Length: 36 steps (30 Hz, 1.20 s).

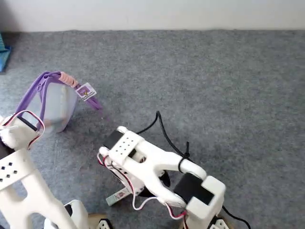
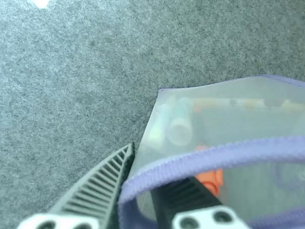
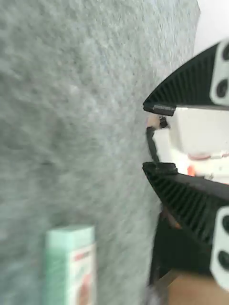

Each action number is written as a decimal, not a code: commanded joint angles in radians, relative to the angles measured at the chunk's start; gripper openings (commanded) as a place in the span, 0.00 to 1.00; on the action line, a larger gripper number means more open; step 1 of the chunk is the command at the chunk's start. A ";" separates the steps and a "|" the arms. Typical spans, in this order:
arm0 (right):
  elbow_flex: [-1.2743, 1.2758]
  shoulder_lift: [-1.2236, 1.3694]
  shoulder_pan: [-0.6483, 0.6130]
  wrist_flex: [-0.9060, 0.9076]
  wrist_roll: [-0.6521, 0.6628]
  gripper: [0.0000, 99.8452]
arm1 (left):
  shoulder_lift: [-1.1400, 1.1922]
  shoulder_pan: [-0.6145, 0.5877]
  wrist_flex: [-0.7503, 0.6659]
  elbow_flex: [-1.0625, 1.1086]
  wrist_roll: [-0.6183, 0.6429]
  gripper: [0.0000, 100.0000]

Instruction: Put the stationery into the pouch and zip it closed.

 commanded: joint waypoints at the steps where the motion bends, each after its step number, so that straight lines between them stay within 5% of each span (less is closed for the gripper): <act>1: 0.043 -0.122 0.005 -0.064 0.074 0.18 | 0.006 -0.018 0.005 -0.033 0.006 0.01; 11: 0.170 -0.274 -0.124 -0.367 0.353 0.19 | 0.005 -0.018 0.005 -0.033 0.003 0.01; 24: 0.167 -0.104 -0.252 -0.545 0.226 0.19 | 0.006 -0.018 0.005 -0.033 0.005 0.01; 28: 0.130 -0.028 -0.188 -0.610 0.221 0.19 | 0.006 -0.018 0.003 -0.033 0.005 0.01; 36: -0.235 0.028 0.150 -0.545 0.226 0.19 | 0.005 -0.018 0.005 -0.033 0.005 0.01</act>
